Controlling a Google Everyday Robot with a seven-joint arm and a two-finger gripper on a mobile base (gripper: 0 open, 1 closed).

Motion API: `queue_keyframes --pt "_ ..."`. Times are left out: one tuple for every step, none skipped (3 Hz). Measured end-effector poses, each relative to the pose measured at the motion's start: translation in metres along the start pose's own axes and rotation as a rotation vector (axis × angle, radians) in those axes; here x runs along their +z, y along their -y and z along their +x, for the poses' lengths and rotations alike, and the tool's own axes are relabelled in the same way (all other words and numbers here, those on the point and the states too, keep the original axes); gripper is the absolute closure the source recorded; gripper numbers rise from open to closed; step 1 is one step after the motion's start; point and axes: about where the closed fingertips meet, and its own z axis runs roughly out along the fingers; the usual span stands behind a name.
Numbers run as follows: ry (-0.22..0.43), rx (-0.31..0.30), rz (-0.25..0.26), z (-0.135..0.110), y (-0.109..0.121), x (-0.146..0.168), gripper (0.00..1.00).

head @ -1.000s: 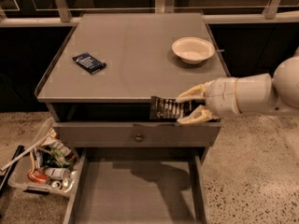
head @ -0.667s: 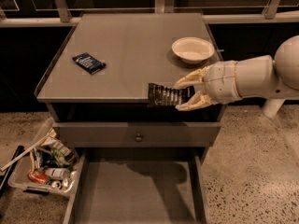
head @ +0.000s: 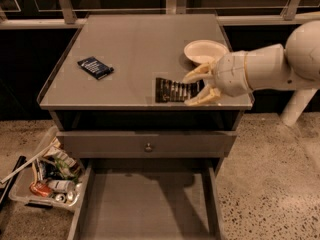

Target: Pick rxbar chocolate from middle drawer and place on counter

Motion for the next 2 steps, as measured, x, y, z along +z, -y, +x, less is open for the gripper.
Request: queue_keyframes --pt "-0.002 -0.025 0.014 0.002 0.048 0.022 1.00" --pt "0.026 0.004 0.012 0.010 0.071 0.049 1.00"
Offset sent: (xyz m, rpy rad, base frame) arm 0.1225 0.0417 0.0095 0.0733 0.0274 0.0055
